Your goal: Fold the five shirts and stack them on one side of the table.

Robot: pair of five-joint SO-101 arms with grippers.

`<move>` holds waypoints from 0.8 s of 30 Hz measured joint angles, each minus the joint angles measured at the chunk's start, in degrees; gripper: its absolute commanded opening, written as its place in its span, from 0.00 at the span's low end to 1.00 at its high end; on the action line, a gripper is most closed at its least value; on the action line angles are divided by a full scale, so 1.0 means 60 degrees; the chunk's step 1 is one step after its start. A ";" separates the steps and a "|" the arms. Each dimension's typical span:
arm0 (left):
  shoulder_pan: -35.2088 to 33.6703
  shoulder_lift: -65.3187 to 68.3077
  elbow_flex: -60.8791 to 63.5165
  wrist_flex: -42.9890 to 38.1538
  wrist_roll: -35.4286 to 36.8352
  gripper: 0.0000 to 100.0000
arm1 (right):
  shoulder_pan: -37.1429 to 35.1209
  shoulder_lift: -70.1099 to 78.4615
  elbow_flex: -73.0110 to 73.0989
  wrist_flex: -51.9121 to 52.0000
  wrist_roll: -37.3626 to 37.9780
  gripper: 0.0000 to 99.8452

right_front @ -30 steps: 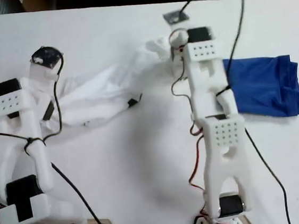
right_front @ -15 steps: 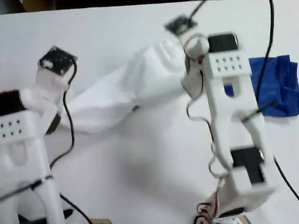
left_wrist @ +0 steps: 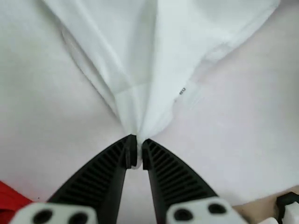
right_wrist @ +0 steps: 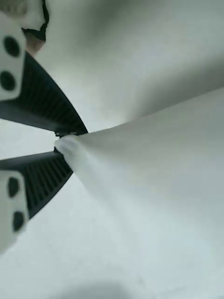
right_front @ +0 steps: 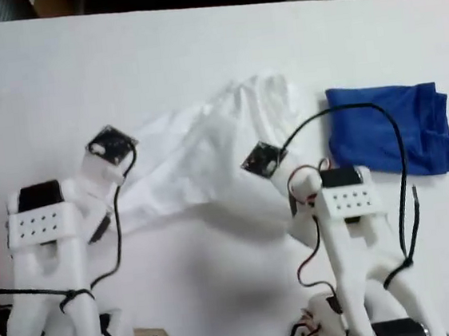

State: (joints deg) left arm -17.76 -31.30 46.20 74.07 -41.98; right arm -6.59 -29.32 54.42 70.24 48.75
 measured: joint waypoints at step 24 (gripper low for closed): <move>0.0000 -0.0059 0.0117 -0.0176 0.0000 0.02 | 0.0190 -0.0601 0.0630 -0.1817 -0.0337 0.35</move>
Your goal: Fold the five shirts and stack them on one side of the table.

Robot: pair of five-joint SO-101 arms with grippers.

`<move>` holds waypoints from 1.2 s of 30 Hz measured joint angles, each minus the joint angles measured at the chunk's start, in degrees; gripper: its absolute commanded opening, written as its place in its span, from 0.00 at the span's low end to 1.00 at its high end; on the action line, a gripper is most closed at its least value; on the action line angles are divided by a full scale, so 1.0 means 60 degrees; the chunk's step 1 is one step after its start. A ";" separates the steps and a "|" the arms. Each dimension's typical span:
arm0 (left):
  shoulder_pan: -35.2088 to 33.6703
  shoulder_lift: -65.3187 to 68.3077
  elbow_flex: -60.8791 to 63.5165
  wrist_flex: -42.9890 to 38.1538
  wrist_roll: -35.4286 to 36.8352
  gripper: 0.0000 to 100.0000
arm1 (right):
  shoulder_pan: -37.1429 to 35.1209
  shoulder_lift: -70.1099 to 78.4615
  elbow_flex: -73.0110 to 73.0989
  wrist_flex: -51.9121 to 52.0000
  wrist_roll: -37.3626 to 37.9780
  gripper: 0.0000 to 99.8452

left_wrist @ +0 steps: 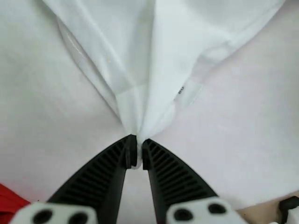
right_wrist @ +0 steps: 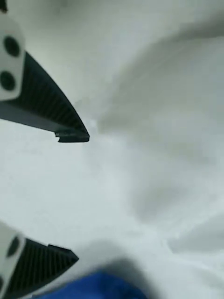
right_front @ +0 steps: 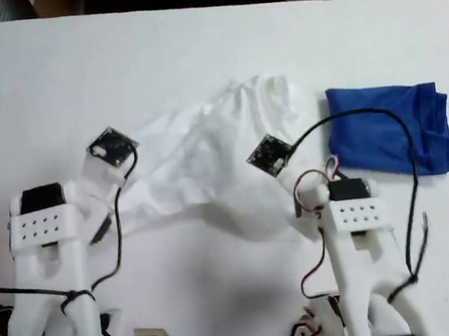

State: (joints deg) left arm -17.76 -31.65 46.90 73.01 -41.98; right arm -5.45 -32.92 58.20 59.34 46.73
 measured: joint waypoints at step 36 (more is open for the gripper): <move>0.0000 0.0000 0.0000 -0.0278 0.0000 0.02 | 0.0322 0.2842 -0.1714 0.1978 -0.0425 0.35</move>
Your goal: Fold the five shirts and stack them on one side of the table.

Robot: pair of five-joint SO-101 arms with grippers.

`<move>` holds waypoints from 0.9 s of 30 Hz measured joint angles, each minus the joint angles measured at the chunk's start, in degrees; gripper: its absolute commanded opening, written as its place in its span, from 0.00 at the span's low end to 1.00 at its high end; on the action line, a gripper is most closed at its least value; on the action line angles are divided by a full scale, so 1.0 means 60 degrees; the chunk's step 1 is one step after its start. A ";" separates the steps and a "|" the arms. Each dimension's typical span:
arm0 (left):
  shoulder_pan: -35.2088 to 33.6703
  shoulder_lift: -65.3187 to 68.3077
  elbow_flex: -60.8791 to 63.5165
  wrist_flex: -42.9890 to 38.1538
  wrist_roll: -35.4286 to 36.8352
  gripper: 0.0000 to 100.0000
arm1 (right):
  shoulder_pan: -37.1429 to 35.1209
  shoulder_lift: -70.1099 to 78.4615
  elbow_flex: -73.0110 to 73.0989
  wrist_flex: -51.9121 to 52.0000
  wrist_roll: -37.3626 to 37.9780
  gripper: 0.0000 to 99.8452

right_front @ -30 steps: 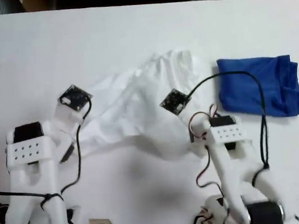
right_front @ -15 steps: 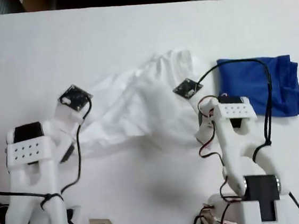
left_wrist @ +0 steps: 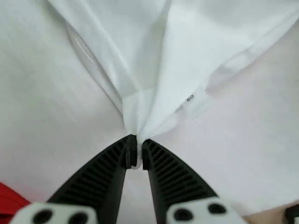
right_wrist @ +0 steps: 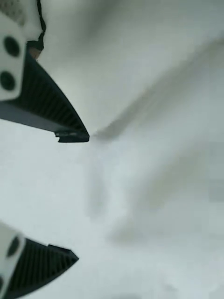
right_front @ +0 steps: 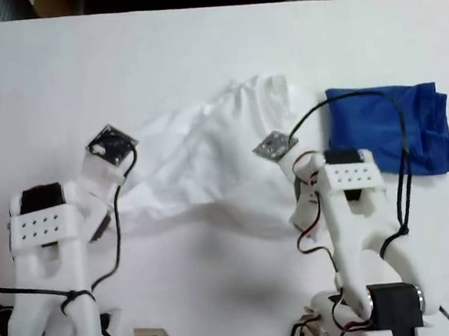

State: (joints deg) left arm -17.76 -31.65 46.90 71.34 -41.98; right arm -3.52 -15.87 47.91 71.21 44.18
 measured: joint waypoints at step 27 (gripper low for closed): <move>0.0000 0.0000 0.0088 -0.0015 0.0000 0.02 | -0.1099 -0.0029 0.1538 -0.2359 -0.2447 0.18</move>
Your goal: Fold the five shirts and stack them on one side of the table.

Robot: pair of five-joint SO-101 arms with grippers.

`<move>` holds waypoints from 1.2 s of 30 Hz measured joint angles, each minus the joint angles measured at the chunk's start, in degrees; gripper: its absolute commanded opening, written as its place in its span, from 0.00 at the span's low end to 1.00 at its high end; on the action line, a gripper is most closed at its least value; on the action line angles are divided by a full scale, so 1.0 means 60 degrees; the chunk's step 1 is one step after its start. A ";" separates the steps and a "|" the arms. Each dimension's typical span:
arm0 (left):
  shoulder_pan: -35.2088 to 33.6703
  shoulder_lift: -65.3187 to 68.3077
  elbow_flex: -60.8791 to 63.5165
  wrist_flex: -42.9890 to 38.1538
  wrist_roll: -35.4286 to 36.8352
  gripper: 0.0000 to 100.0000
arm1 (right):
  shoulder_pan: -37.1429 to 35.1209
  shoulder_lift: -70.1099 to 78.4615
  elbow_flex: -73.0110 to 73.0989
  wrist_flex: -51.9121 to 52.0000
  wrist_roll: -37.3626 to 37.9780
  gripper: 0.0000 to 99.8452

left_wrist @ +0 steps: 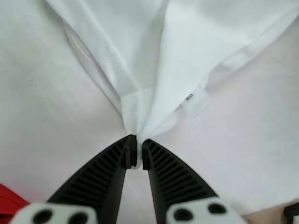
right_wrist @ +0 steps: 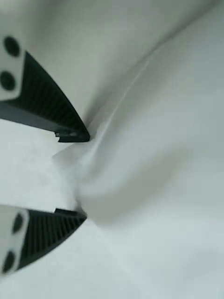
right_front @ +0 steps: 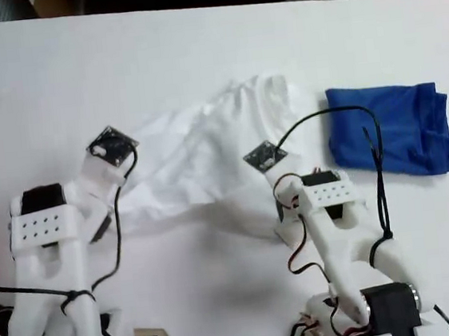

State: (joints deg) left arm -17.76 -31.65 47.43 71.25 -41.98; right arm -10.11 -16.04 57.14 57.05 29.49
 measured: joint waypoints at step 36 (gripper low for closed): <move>0.0513 0.0000 -0.4586 0.1333 0.0908 0.02 | 0.1509 -0.0264 -0.6315 0.1172 0.1480 0.02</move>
State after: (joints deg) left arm -14.68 -31.65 19.91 79.25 -36.53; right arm -1.05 -17.63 19.25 64.09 38.37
